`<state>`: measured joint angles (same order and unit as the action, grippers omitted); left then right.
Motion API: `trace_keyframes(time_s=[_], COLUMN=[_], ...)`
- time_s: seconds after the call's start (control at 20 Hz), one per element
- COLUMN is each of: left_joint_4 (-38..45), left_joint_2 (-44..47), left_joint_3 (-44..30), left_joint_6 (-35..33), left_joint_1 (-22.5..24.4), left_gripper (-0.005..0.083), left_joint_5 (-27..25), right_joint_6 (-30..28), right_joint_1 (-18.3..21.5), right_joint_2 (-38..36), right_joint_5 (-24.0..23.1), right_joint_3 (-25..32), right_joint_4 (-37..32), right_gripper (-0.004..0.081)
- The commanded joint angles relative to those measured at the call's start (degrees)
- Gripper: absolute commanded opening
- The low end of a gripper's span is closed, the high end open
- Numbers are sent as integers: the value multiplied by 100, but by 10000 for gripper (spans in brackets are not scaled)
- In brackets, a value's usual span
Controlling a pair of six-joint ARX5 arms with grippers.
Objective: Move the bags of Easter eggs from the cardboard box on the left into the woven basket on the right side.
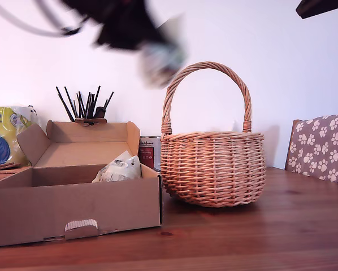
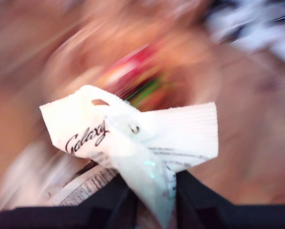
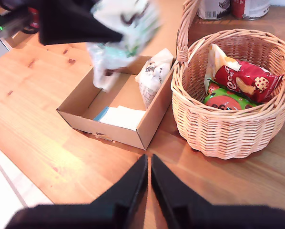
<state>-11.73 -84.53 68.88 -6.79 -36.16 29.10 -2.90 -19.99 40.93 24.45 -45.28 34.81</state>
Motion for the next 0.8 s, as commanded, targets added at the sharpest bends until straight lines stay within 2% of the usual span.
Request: trace_keyframes(time_s=[0.0, 0.2, 0.4, 0.75], left_joint_4=[570, 2107, 3484, 3491], left_joint_2=[-280, -1008, -1812, -2382], left_joint_3=[-50, -50, -42, -39], left_joint_6=[83, 35, -201, -376], left_joint_1=[-184, -551, -597, -568], left_gripper=[125, 125, 125, 131], left_joint_5=[-26, -667, -1388, -2295], right_joint_6=[7, 33, 52, 50], right_joint_1=[-9, -9, -9, -9], right_joint_2=[-219, -573, -739, -752], right_joint_5=[-122, -282, -299, -295], right_joint_3=[90, 90, 90, 81], right_joint_4=[-4, 162, 286, 278], right_gripper=[-12, -12, -12, -12])
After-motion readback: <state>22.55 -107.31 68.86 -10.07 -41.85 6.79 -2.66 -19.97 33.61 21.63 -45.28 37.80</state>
